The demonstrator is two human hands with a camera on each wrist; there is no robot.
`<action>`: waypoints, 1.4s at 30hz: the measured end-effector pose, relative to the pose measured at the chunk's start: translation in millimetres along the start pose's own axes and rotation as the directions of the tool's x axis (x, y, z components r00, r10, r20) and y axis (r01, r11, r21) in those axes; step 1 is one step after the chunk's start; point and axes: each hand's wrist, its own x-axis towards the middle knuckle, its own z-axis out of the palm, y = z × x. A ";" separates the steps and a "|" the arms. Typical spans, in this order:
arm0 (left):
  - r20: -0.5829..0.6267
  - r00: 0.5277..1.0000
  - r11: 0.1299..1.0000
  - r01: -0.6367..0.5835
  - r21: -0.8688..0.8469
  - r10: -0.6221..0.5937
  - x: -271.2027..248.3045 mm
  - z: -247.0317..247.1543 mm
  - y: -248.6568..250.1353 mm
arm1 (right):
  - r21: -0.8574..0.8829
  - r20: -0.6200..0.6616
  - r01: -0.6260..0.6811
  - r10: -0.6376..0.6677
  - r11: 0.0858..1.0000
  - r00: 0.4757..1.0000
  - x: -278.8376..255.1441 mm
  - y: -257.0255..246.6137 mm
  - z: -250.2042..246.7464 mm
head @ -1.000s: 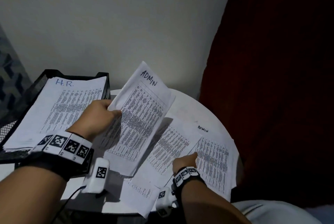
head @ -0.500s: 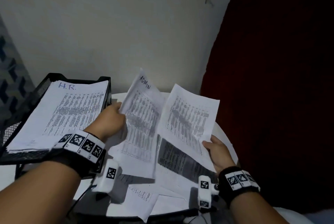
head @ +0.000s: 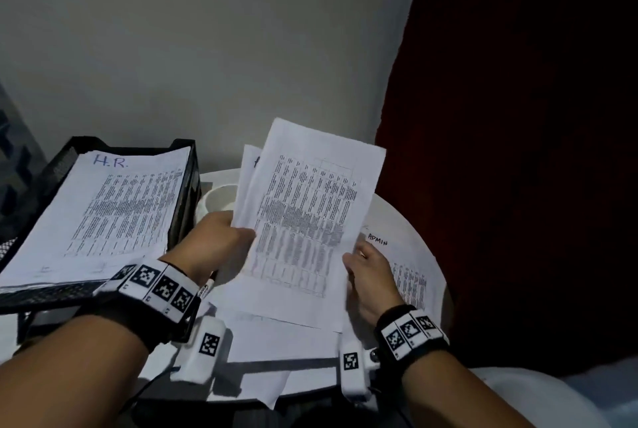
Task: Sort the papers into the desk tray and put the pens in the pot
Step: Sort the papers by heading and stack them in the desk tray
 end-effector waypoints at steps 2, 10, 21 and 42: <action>-0.089 0.996 0.999 -0.018 0.031 0.020 3.4 -4.9 -0.1 | -0.137 -0.191 -0.016 -0.010 0.990 0.981 11.2 14.4 -22.4; -0.139 0.984 0.977 -0.084 0.197 0.113 18.7 -27.3 -2.5 | -0.492 -0.646 -0.599 0.196 0.631 0.737 49.3 85.9 -143.1; -0.156 0.976 0.917 -0.077 0.392 0.149 29.6 -22.3 -5.6 | -0.553 -0.570 -0.408 0.028 0.727 0.822 35.9 66.1 -127.0; 0.048 0.999 0.989 0.029 -0.143 -0.022 12.1 7.2 -7.4 | 0.115 0.024 -0.131 0.129 0.985 0.991 15.6 26.3 1.1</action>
